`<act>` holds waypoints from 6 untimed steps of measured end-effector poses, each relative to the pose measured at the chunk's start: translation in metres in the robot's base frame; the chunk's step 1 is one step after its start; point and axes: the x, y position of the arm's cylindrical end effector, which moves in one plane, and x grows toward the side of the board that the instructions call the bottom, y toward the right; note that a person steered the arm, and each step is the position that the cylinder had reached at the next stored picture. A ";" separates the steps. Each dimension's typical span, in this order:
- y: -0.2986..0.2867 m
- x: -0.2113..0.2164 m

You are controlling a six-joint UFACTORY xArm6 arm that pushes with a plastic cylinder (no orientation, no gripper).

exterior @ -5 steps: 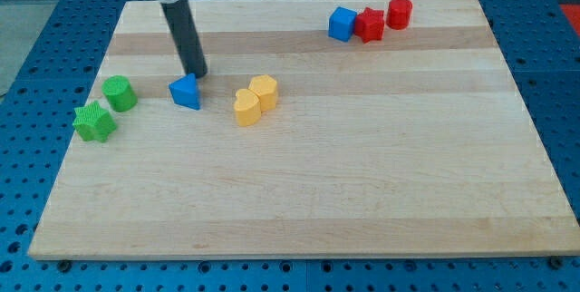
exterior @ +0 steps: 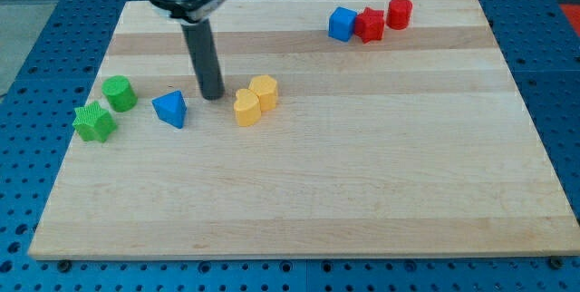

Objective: Slide the blue triangle to the bottom left of the board

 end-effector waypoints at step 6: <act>-0.075 0.164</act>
